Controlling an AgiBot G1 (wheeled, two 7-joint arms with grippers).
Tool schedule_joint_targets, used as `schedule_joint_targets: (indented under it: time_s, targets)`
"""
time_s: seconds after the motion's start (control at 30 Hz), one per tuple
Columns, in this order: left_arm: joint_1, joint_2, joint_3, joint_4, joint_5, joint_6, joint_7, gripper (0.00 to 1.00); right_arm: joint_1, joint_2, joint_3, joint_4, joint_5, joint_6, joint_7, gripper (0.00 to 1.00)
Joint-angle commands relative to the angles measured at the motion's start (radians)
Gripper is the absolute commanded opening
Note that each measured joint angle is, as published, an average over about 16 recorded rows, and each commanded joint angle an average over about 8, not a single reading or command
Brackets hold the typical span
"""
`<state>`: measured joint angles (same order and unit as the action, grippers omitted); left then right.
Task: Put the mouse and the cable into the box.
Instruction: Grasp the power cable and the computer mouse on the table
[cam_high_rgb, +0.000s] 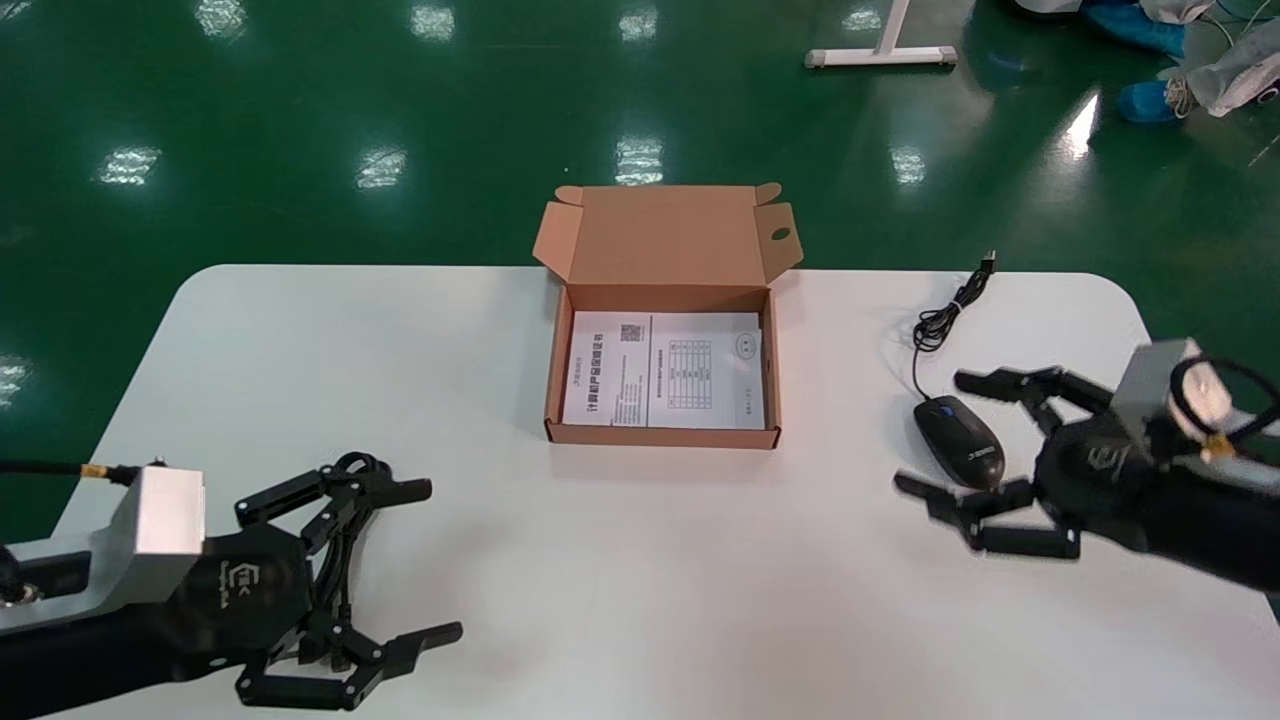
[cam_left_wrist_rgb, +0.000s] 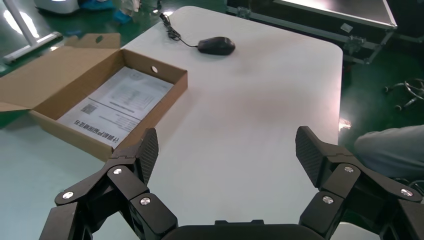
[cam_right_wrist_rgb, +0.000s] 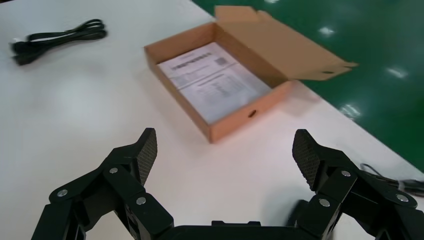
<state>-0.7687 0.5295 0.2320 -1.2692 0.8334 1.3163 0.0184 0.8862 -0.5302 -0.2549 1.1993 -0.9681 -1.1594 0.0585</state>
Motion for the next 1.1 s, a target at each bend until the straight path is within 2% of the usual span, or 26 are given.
schedule_joint_targets:
  time_s: [0.03,0.3,0.77,1.1]
  targets:
    - [0.019,-0.006,-0.004,0.000,-0.006,-0.007,-0.003,1.00,-0.014,-0.001,0.006,-0.008,-0.005,0.036,0.004,1.00]
    - [0.059,-0.024,-0.010,0.005,0.014,-0.037,0.017,1.00,-0.030,-0.005,-0.001,-0.016,-0.047,0.105,0.007,1.00]
    - [0.207,-0.047,-0.044,0.025,0.064,-0.165,0.128,1.00,-0.073,-0.016,-0.032,-0.008,-0.177,0.290,0.042,1.00]
    - [0.294,-0.045,-0.059,0.035,0.096,-0.280,0.155,1.00,-0.079,-0.079,-0.053,-0.053,-0.251,0.410,0.028,1.00]
